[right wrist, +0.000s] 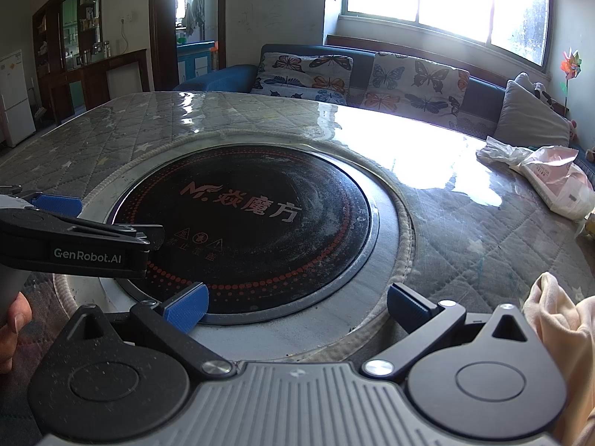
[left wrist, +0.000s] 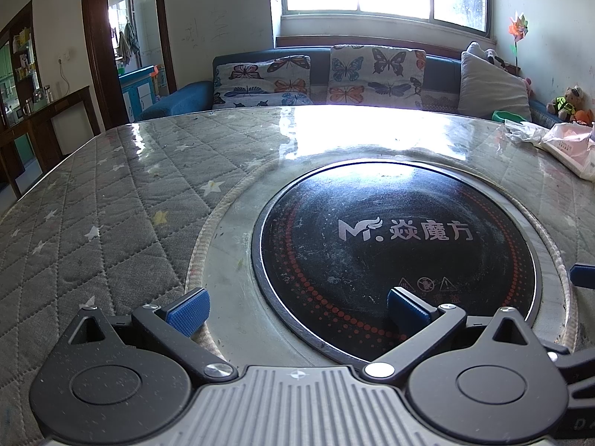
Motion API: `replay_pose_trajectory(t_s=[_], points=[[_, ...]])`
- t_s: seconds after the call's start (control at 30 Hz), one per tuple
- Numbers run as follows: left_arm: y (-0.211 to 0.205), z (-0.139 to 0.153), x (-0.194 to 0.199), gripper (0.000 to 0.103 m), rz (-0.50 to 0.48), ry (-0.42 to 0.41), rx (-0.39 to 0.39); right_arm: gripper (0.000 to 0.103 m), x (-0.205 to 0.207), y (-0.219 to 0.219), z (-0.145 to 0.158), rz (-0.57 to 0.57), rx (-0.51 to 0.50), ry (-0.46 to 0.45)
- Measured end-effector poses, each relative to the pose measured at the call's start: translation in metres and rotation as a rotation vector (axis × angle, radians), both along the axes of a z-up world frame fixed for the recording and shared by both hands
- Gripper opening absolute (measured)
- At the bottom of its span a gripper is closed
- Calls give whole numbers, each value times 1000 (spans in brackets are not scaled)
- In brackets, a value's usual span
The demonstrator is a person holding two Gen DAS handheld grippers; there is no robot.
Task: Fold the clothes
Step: 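Move both grippers toward the crumpled cream sweatshirt on the table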
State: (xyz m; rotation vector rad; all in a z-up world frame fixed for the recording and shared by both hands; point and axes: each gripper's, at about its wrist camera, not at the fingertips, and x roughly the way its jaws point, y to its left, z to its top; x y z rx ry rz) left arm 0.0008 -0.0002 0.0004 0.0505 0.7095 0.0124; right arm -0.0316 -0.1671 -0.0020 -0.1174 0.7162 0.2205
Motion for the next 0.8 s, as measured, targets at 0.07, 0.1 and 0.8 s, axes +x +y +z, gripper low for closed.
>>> replay_pose_trajectory(t_s=[0.07, 0.1, 0.8], points=[[-1, 1, 3, 103, -8, 21, -4, 103, -1, -2, -1, 11, -6, -3], [-1, 2, 4, 103, -12, 31, -6, 103, -2, -3, -1, 17, -16, -6], [-70, 26, -32, 103, -237, 59, -22, 103, -86, -71, 41, -76, 40, -144]])
